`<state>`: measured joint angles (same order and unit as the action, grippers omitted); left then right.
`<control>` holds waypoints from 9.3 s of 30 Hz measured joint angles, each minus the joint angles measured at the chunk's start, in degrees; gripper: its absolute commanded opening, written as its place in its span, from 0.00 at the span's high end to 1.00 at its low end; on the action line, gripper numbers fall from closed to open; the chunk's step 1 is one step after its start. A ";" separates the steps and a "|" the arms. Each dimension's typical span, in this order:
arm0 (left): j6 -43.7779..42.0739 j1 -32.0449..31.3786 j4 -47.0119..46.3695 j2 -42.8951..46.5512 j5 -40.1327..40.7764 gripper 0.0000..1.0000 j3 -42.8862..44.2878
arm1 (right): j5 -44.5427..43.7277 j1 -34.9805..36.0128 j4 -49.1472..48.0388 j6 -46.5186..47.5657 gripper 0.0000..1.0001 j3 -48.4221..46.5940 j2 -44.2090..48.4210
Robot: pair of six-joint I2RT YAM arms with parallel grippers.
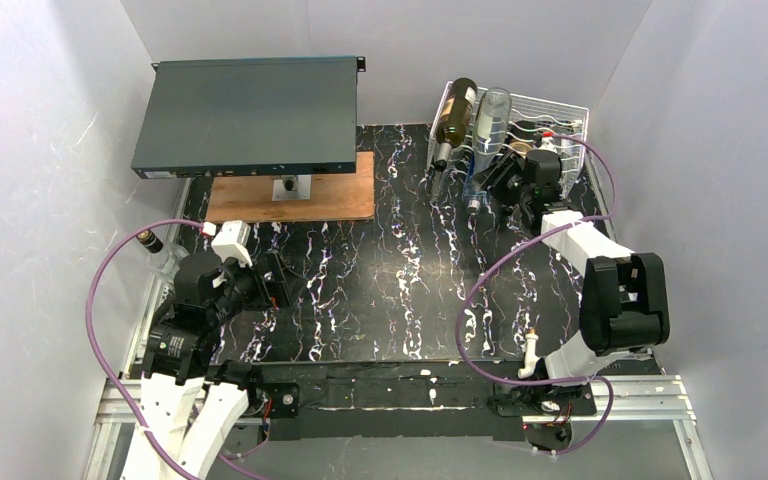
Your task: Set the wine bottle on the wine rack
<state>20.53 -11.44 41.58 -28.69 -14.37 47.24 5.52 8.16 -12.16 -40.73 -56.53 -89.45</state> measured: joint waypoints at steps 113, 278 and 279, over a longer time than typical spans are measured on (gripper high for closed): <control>-8.94 12.31 11.67 -29.83 58.93 0.01 36.59 | -6.40 33.86 7.17 32.09 0.02 22.47 25.79; -6.67 -29.03 2.84 8.81 41.18 0.02 0.85 | -34.99 45.07 43.60 -47.71 0.11 -9.94 -8.17; -6.73 -29.03 2.75 8.87 41.16 0.02 0.81 | -34.93 44.63 41.11 -45.99 0.11 -8.04 -7.08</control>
<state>13.80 -40.47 44.34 -19.81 26.79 48.05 -29.41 52.80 28.95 -86.72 -64.58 -96.53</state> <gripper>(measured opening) 0.983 0.914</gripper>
